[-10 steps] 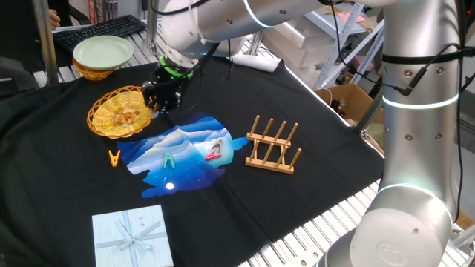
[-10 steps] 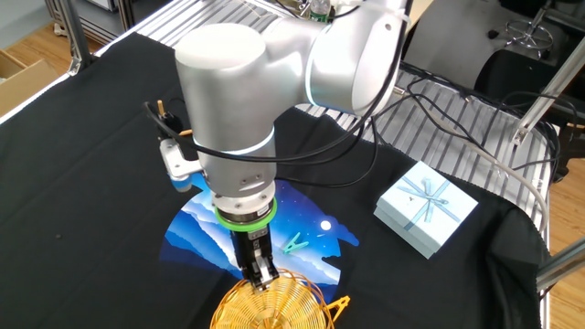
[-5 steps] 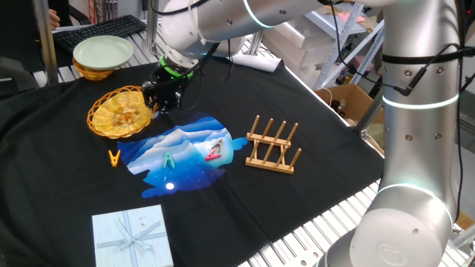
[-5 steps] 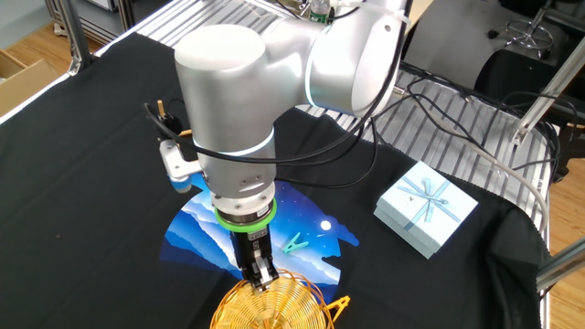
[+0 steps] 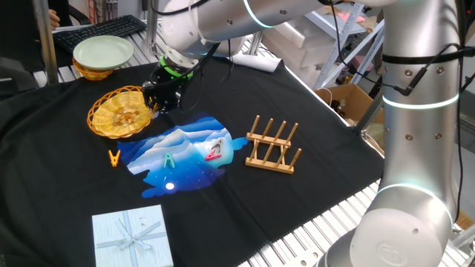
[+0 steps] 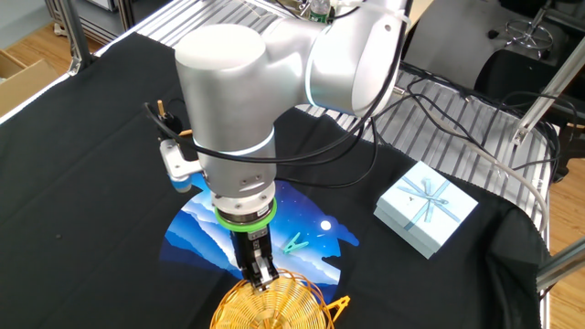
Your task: Put the dish on the dish rack
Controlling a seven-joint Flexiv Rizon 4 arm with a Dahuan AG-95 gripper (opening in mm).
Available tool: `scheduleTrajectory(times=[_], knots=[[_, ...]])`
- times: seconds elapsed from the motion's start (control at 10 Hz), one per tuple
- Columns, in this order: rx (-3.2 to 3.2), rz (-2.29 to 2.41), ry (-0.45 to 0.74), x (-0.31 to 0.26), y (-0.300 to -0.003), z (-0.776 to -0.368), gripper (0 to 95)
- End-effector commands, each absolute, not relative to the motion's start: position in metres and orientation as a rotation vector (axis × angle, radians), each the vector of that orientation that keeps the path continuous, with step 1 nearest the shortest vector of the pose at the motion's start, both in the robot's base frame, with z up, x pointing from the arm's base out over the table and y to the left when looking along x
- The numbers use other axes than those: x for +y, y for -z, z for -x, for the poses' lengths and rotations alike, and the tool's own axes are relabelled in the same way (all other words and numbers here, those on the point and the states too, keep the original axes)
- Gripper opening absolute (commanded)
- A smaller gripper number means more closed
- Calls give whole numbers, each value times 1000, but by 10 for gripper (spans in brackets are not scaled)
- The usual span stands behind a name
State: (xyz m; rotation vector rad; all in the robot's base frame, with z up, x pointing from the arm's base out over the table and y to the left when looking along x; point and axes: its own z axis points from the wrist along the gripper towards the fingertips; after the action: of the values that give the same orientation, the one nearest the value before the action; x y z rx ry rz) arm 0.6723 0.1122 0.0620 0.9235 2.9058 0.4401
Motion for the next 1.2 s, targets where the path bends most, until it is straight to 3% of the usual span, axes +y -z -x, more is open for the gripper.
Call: scheduleTrajectory(times=[0.1,0.6,1.2], knots=[[3034,-715,-261,71,-112,-633,0],[3011,-809,-265,116,-90,-682,0],[3012,-811,-236,117,-95,-686,0]])
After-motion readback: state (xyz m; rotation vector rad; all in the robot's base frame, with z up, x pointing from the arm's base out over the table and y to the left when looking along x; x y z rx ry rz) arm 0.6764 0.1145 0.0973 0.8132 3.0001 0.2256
